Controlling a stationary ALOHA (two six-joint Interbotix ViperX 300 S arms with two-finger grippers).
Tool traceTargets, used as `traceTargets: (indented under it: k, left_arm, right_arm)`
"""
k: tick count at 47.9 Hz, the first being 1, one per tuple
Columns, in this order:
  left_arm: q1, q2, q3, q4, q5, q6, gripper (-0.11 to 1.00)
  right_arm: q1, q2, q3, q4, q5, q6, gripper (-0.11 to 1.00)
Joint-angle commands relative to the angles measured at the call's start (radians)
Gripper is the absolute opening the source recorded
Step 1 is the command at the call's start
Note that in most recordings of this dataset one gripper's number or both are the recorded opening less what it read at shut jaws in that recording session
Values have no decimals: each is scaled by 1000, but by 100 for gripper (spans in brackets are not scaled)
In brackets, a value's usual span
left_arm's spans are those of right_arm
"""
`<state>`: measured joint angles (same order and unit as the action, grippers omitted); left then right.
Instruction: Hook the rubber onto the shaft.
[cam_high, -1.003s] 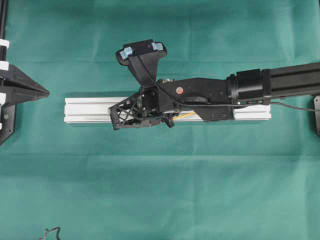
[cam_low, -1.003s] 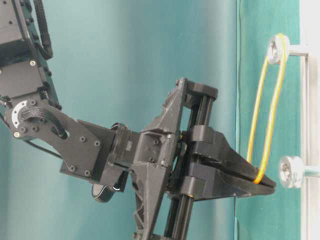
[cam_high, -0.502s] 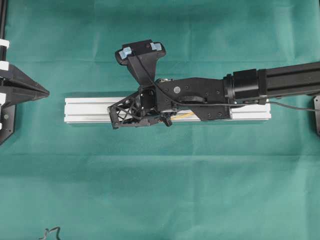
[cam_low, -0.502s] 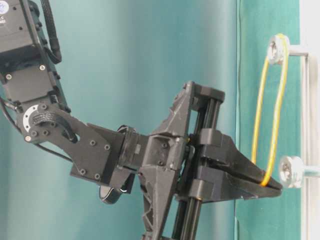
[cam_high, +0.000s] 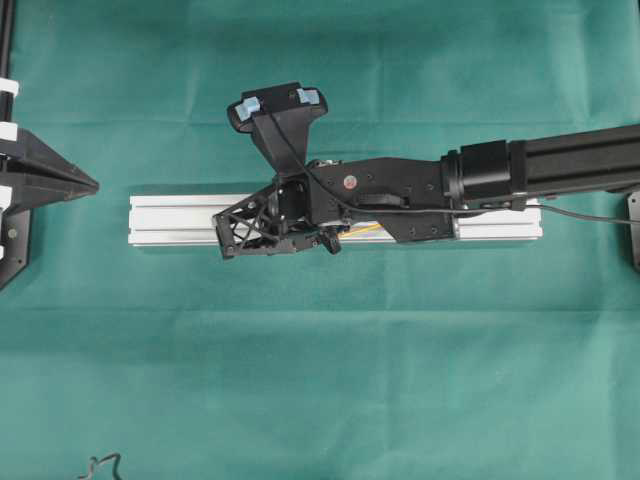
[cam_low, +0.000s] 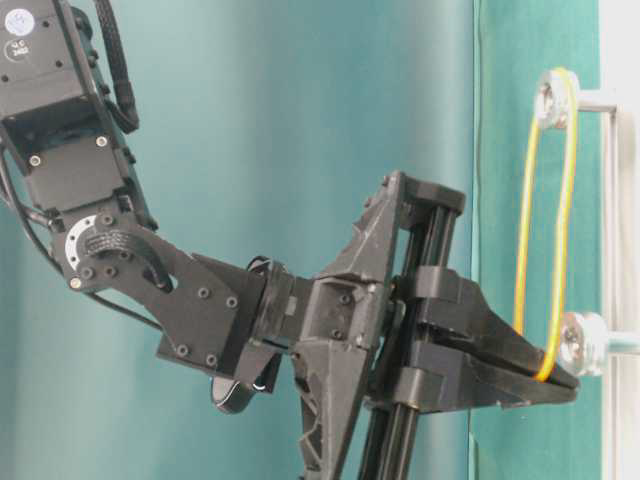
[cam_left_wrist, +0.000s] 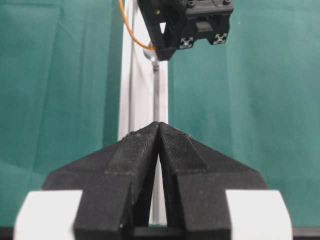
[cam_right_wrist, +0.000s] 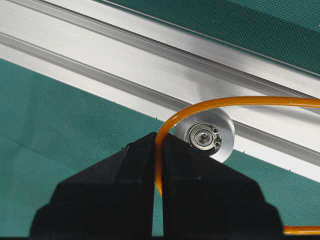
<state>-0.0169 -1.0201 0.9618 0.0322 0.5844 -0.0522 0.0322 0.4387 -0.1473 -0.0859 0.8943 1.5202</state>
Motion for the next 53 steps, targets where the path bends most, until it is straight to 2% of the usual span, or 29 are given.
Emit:
traceTargets:
  k: [1, 53]
  left_arm:
    - [3, 9, -23, 3, -9, 0, 2]
    - [3, 9, -21, 5, -11, 2, 2]
  right_arm:
    - [-2, -17, -28, -3, -9, 2, 5]
    - [-6, 32, -28, 0, -54, 2, 5]
